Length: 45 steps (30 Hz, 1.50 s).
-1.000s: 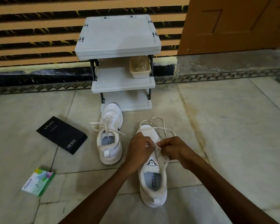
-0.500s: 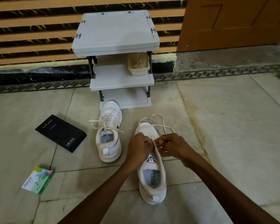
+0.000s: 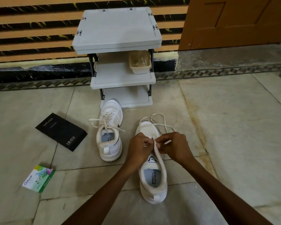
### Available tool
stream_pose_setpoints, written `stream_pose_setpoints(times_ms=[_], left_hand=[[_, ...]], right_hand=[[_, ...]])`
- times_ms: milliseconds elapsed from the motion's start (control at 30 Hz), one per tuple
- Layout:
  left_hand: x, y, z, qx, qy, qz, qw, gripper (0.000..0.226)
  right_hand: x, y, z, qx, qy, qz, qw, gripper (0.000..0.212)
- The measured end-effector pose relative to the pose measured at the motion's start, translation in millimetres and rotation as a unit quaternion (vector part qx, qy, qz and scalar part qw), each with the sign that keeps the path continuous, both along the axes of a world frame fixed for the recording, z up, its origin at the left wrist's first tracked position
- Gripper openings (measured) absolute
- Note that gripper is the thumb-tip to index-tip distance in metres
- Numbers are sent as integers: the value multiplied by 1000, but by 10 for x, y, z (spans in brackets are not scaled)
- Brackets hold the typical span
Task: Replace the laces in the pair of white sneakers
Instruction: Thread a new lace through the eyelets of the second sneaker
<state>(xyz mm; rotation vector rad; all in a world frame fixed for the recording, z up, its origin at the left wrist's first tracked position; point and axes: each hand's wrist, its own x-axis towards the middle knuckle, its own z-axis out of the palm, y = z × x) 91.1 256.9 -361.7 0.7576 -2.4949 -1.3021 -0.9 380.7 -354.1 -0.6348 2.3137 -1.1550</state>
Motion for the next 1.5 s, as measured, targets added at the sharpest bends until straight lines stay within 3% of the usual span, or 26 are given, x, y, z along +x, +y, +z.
stream_pose_setpoints(times_ms=[600, 833, 933, 1067, 1133, 1333, 1400, 1433, 1500], left_hand=[[-29, 19, -54, 70, -1, 42, 997, 11], [16, 54, -93, -7, 39, 32, 999, 15], [1, 0, -90, 13, 19, 7, 1000, 14], [-56, -50, -55, 132, -47, 34, 990, 20], [-92, -97, -53, 173, -89, 26, 981, 12], [-128, -166, -47, 172, -142, -11, 975, 4], [-129, -159, -48, 148, -144, -19, 978, 2], [-129, -159, -51, 144, -143, -20, 979, 2], [-125, -159, -63, 142, -141, -24, 980, 14]], right_hand=[[-60, 21, 10, -10, -4, 6, 1000, 20], [-53, 7, -25, 8, 7, 9, 1000, 19], [-74, -3, -23, 8, 18, 16, 1000, 16], [-81, -51, -33, -1, 23, 4, 1000, 15], [-81, -57, -49, -12, 24, 0, 1000, 23], [-85, -94, 82, -15, 69, 12, 997, 30], [-156, -125, 304, -71, 87, -38, 993, 27], [-222, -138, 464, -148, 55, -80, 984, 26], [-365, -141, 806, -333, -74, -128, 931, 25]])
